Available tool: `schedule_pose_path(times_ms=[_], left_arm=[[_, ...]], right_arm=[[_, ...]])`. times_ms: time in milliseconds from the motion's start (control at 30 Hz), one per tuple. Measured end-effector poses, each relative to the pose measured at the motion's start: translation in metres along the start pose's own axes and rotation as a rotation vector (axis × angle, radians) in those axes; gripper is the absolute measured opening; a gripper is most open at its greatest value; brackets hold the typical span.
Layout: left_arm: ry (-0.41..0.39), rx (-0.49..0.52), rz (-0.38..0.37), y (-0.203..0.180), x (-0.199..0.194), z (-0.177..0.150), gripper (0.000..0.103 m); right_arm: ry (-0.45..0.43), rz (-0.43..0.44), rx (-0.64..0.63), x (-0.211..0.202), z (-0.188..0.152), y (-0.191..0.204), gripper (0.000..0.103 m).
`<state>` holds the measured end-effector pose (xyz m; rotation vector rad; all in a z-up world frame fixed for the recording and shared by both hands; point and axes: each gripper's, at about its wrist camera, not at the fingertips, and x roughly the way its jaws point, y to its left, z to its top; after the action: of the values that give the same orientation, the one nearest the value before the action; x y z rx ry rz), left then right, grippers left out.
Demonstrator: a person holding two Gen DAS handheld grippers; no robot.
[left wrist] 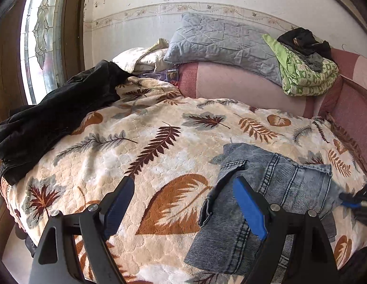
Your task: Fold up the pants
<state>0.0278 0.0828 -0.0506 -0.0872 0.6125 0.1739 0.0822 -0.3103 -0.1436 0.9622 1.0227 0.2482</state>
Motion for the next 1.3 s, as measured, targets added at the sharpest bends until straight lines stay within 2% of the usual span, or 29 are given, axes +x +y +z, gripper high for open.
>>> schedule_pose_path(times_ms=[33, 67, 100, 133, 167, 200, 233, 333, 400, 467, 567, 600, 633, 667, 700, 733, 833, 900, 1033, 1100, 1200, 1300], left_arm=[[0.013, 0.0, -0.004, 0.0, 0.002, -0.001, 0.086], [0.014, 0.004, -0.007, 0.001, 0.001, -0.001, 0.086], [0.002, 0.012, -0.005, 0.002, -0.002, -0.002, 0.086], [-0.015, 0.017, 0.009, 0.004, -0.005, -0.001, 0.086], [-0.025, 0.013, 0.022, 0.008, -0.008, 0.0, 0.086], [-0.03, -0.002, 0.024, 0.014, -0.01, 0.001, 0.086], [-0.034, -0.021, 0.023, 0.021, -0.012, 0.002, 0.086], [-0.052, -0.061, 0.039, 0.037, -0.015, 0.001, 0.086], [-0.045, -0.077, 0.045, 0.046, -0.013, 0.0, 0.086], [-0.035, -0.102, 0.041, 0.053, -0.013, -0.003, 0.086], [-0.039, -0.126, 0.038, 0.063, -0.016, -0.005, 0.086], [-0.039, -0.128, 0.037, 0.066, -0.016, -0.006, 0.086], [-0.038, -0.131, 0.036, 0.068, -0.017, -0.007, 0.086], [-0.037, -0.134, 0.034, 0.07, -0.017, -0.007, 0.086], [-0.035, -0.135, 0.033, 0.072, -0.017, -0.008, 0.086], [-0.035, -0.139, 0.034, 0.074, -0.017, -0.008, 0.086], [-0.038, -0.156, 0.033, 0.079, -0.017, -0.011, 0.086], [-0.027, -0.168, 0.026, 0.08, -0.014, -0.011, 0.086], [-0.031, -0.162, 0.006, 0.073, -0.016, -0.007, 0.086], [-0.036, -0.142, -0.009, 0.065, -0.019, -0.004, 0.086], [-0.036, -0.11, -0.047, 0.046, -0.019, 0.002, 0.086], [-0.027, -0.055, -0.084, 0.019, -0.016, 0.009, 0.086]], right_arm=[[0.088, -0.049, 0.022, 0.021, 0.0, -0.017, 0.013], [0.108, -0.028, 0.045, 0.028, -0.002, -0.028, 0.014], [0.087, 0.002, 0.041, 0.021, -0.001, -0.029, 0.015], [0.084, -0.018, 0.018, 0.012, 0.0, -0.025, 0.028], [0.058, -0.04, -0.004, 0.0, 0.002, -0.018, 0.037], [0.025, -0.054, -0.035, -0.014, 0.002, -0.008, 0.053], [0.0, -0.049, -0.067, -0.029, 0.0, 0.004, 0.062], [0.025, 0.046, -0.156, -0.045, -0.02, 0.045, 0.079], [0.129, 0.086, -0.246, -0.024, -0.049, 0.074, 0.08], [0.255, 0.121, -0.271, 0.009, -0.082, 0.092, 0.08], [0.292, 0.083, -0.294, 0.051, -0.111, 0.105, 0.08], [0.296, 0.089, -0.294, 0.06, -0.116, 0.108, 0.079], [0.297, 0.082, -0.308, 0.068, -0.119, 0.112, 0.07], [0.309, 0.082, -0.314, 0.075, -0.123, 0.113, 0.056], [0.323, 0.082, -0.306, 0.078, -0.126, 0.113, 0.023], [0.313, 0.076, -0.322, 0.077, -0.126, 0.116, 0.012], [0.294, 0.068, -0.399, 0.059, -0.123, 0.133, 0.01], [0.246, 0.075, -0.454, 0.039, -0.113, 0.15, 0.01], [0.144, 0.042, -0.564, 0.003, -0.074, 0.182, 0.008], [0.121, 0.014, -0.601, -0.011, -0.05, 0.188, 0.008], [0.065, -0.09, -0.635, -0.017, -0.017, 0.176, 0.008], [0.1, -0.172, -0.54, -0.006, 0.011, 0.12, 0.008]])
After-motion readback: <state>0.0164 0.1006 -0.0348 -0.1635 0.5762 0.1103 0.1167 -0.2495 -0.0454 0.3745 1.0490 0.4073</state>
